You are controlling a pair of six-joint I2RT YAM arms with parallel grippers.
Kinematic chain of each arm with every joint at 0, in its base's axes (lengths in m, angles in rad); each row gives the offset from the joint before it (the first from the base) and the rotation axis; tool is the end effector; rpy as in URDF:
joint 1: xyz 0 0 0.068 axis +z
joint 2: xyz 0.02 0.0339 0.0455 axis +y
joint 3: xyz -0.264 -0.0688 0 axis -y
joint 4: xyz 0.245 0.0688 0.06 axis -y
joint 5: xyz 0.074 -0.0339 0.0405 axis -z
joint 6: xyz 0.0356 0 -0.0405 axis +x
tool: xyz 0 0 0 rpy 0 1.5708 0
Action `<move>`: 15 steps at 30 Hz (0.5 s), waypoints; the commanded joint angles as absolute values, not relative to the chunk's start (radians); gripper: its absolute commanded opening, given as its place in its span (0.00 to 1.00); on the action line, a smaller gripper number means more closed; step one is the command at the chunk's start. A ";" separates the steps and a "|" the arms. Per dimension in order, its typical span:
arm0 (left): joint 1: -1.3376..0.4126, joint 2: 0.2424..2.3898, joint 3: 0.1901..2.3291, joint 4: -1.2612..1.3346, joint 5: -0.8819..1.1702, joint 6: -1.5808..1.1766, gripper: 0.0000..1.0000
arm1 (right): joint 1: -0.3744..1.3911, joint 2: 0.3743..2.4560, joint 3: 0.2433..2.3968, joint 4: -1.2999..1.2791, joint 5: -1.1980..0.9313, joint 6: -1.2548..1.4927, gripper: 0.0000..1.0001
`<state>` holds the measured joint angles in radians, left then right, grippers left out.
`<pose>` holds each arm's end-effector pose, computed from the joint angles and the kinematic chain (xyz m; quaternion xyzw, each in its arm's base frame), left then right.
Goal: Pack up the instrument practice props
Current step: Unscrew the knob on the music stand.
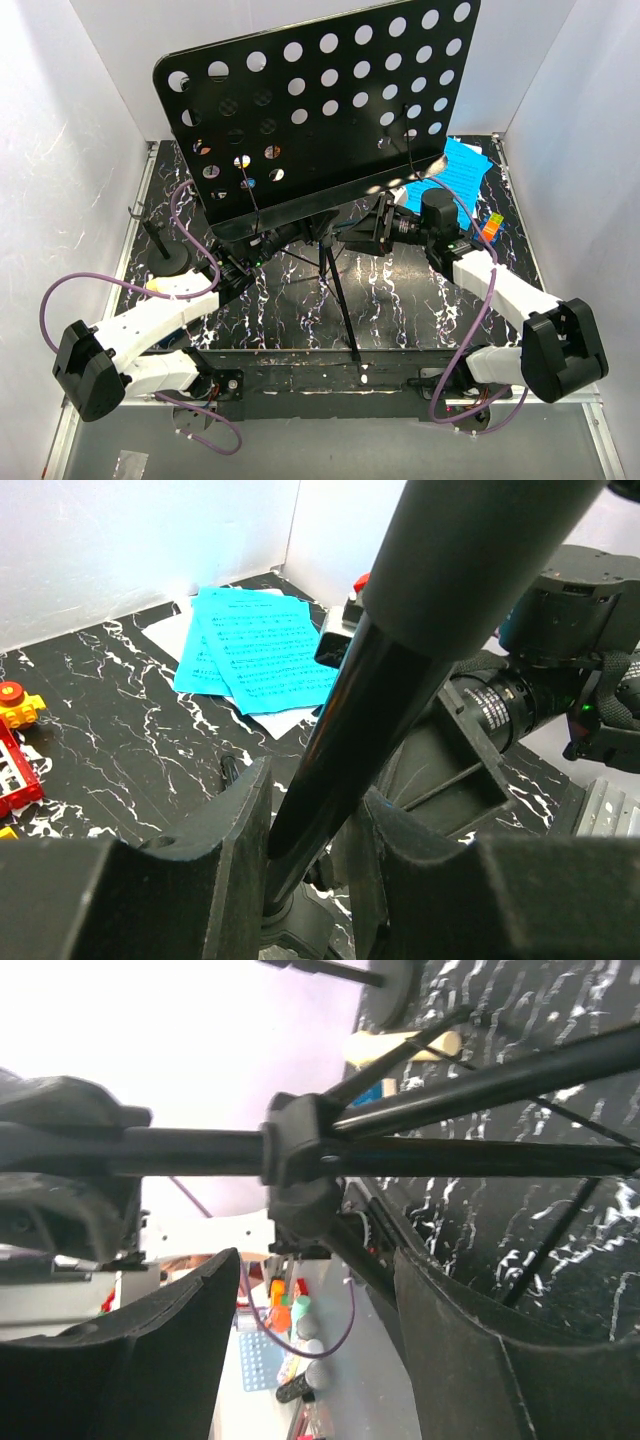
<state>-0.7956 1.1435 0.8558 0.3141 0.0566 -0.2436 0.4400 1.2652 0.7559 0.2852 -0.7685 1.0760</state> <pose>0.1890 -0.1957 0.3447 0.2096 0.6655 -0.3727 0.6118 0.2435 0.1420 0.2761 0.0046 0.7615 0.6103 0.2184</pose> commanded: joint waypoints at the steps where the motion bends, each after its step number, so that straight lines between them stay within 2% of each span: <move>1: -0.815 1.131 0.913 0.318 0.198 -0.383 0.00 | 0.440 1.282 0.811 0.439 -0.907 1.128 0.68; 8: -0.815 1.138 0.928 0.319 0.242 -0.402 0.00 | 0.440 1.331 0.856 0.416 -0.890 1.052 0.52; 15: -0.815 1.137 0.942 0.333 0.264 -0.410 0.00 | 0.445 1.358 0.937 0.264 -0.813 0.902 0.50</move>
<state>-0.7834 1.1568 0.8799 0.2886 0.1040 -0.2462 0.4400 1.3567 0.8612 0.3012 -0.8577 1.0058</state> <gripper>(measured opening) 0.284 0.510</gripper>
